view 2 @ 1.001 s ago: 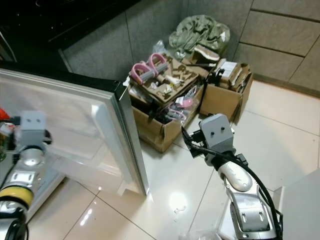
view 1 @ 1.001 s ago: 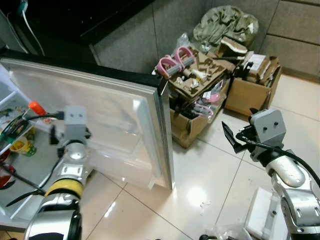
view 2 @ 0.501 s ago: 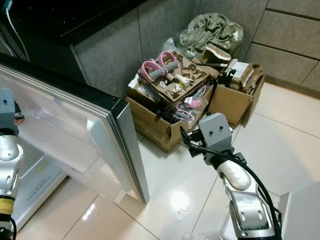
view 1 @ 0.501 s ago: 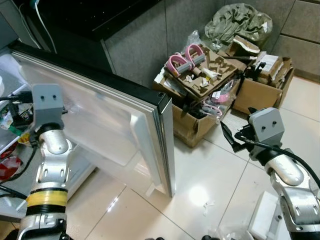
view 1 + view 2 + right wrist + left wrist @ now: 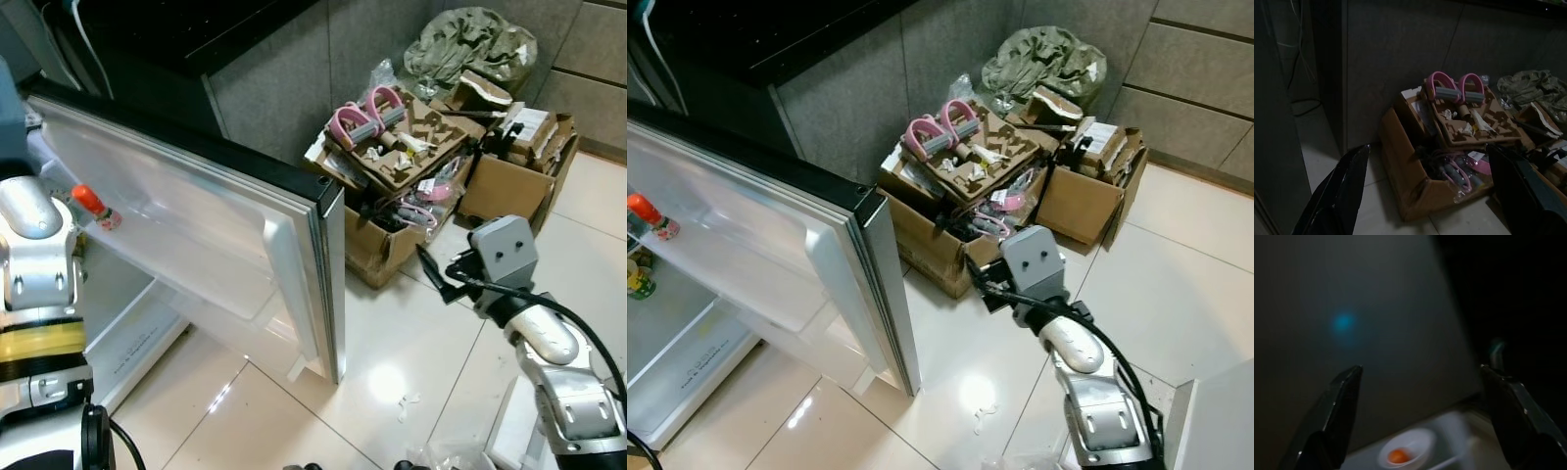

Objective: Restocking fridge

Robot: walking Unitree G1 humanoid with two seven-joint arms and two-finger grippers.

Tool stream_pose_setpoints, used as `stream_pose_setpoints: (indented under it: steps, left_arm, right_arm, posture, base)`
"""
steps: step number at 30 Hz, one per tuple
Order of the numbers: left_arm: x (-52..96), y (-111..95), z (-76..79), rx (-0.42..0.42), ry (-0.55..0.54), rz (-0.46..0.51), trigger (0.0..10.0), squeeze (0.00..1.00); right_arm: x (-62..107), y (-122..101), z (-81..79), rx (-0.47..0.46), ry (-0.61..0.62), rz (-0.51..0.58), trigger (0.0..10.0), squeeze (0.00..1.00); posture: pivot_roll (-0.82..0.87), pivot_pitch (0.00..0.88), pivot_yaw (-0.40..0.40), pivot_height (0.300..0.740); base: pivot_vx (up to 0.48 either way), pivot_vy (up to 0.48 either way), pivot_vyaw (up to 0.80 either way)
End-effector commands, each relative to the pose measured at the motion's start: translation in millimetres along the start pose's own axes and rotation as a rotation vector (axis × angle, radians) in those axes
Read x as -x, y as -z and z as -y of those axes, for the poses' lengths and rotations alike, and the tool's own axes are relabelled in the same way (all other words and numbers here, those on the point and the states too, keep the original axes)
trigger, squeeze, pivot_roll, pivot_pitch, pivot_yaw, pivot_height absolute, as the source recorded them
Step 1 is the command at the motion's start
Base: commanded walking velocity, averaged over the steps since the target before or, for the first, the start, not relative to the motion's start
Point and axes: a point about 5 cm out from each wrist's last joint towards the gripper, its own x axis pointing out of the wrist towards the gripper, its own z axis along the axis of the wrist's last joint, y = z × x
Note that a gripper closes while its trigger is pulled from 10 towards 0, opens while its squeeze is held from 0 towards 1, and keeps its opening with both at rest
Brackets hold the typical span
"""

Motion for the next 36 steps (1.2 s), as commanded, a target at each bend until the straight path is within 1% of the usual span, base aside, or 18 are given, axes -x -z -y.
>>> stream_pose_setpoints:
  steps: [1, 2, 3, 5, 6, 7, 8, 10, 13, 15, 16, 18, 22, 23, 24, 28, 33, 36]
  left_arm:
    - [3.2, -12, 14.9, 0.071, 0.105, 0.03, 10.0, 0.0]
    - [3.2, -12, 14.9, 0.071, 0.105, 0.03, 10.0, 0.0]
    - [17.1, -44, 56.1, 0.326, 0.373, 0.056, 10.0, 0.0]
    - [17.1, -44, 56.1, 0.326, 0.373, 0.056, 10.0, 0.0]
    - [20.2, -54, 63.2, 0.409, 0.43, 0.063, 10.0, 0.0]
    - [20.2, -54, 63.2, 0.409, 0.43, 0.063, 10.0, 0.0]
    - [18.4, -64, 63.6, 0.471, 0.446, 0.073, 10.0, 0.0]
    - [18.4, -64, 63.6, 0.471, 0.446, 0.073, 10.0, 0.0]
    - [12.0, -86, 60.5, 0.565, 0.474, 0.12, 10.0, 0.0]
    - [12.5, -97, 61.6, 0.597, 0.519, 0.154, 10.0, 0.0]
    - [12.5, -97, 61.6, 0.597, 0.519, 0.154, 10.0, 0.0]
    - [14.9, -105, 62.9, 0.628, 0.573, 0.173, 10.0, 0.0]
    - [15.9, -110, 62.9, 0.654, 0.601, 0.178, 10.0, 0.0]
    - [15.6, -113, 62.5, 0.671, 0.611, 0.18, 10.0, 0.0]
    - [15.6, -114, 62.5, 0.673, 0.613, 0.179, 10.0, 0.0]
    - [16.2, -114, 61.8, 0.673, 0.621, 0.173, 10.0, 0.0]
    - [17.6, -110, 60.3, 0.668, 0.629, 0.151, 10.0, 0.0]
    - [18.0, -115, 63.3, 0.678, 0.64, 0.158, 10.0, 0.0]
  right_arm:
    - [1.0, 3, -9.6, -0.024, -0.038, -0.006, 10.0, 0.0]
    - [1.0, 3, -9.6, -0.024, -0.038, -0.006, 10.0, 0.0]
    - [-3.5, -1, -26.6, -0.054, -0.127, 0.015, 10.0, 0.0]
    - [-3.5, -1, -26.6, -0.054, -0.127, 0.015, 10.0, 0.0]
    - [-6.8, -4, -35.6, -0.065, -0.17, 0.029, 10.0, 0.0]
    - [-6.8, -4, -35.6, -0.065, -0.17, 0.029, 10.0, 0.0]
    - [-14.6, -9, -45.9, -0.072, -0.203, 0.051, 10.0, 0.0]
    - [-14.6, -9, -45.9, -0.072, -0.203, 0.051, 10.0, 0.0]
    - [-43.5, -18, -61.0, -0.058, -0.192, 0.098, 10.0, 0.0]
    - [-58.4, -18, -61.7, -0.028, -0.149, 0.102, 10.0, 0.0]
    - [-58.4, -18, -61.7, -0.028, -0.149, 0.102, 10.0, 0.0]
    - [-71.2, -19, -61.3, 0.02, -0.1, 0.085, 10.0, 0.0]
    - [-80.8, -21, -63.0, 0.044, -0.077, 0.081, 10.0, 0.0]
    - [-90.7, -24, -66.8, 0.051, -0.075, 0.076, 10.0, 0.0]
    - [-94.3, -25, -67.8, 0.055, -0.078, 0.074, 10.0, 0.0]
    - [-100.3, -25, -65.1, 0.079, -0.075, 0.07, 10.0, 0.0]
    - [-104.6, -17, -50.8, 0.102, -0.042, 0.043, 10.0, 0.0]
    - [-103.0, -25, -67.7, 0.088, -0.171, 0.097, 10.0, 0.0]
  posture:
    - [-0.11, 0.3, 0.082, 0.74]
    - [-0.11, 0.3, 0.082, 0.74]
    - [-0.12, 0.298, 0.082, 0.74]
    - [-0.12, 0.298, 0.082, 0.74]
    - [-0.12, 0.297, 0.083, 0.74]
    - [-0.12, 0.297, 0.083, 0.74]
    - [-0.12, 0.294, 0.08, 0.74]
    - [-0.12, 0.294, 0.08, 0.74]
    - [-0.09, 0.283, 0.076, 0.74]
    - [-0.09, 0.28, 0.076, 0.74]
    - [-0.09, 0.28, 0.076, 0.74]
    - [-0.08, 0.277, 0.076, 0.74]
    - [-0.07, 0.272, 0.074, 0.74]
    - [-0.07, 0.271, 0.072, 0.74]
    - [-0.07, 0.271, 0.071, 0.74]
    - [-0.06, 0.272, 0.069, 0.74]
    - [-0.07, 0.276, 0.067, 0.74]
    - [-0.07, 0.274, 0.069, 0.74]
  base:
    - [0.0, 0.0, 0.0]
    - [0.0, 0.0, 0.0]
    - [0.0, 0.0, 0.0]
    - [0.0, 0.0, 0.0]
    - [0.0, 0.0, 0.0]
    - [0.0, 0.0, 0.0]
    - [0.0, 0.0, 0.0]
    - [0.0, 0.0, 0.0]
    - [0.0, 0.0, 0.0]
    - [0.0, 0.0, 0.0]
    - [0.0, 0.0, 0.0]
    - [0.0, 0.0, 0.0]
    - [0.0, 0.0, 0.0]
    - [0.0, 0.0, 0.0]
    - [0.0, 0.0, 0.0]
    - [0.0, 0.0, 0.0]
    - [0.0, 0.0, 0.0]
    - [0.0, 0.0, 0.0]
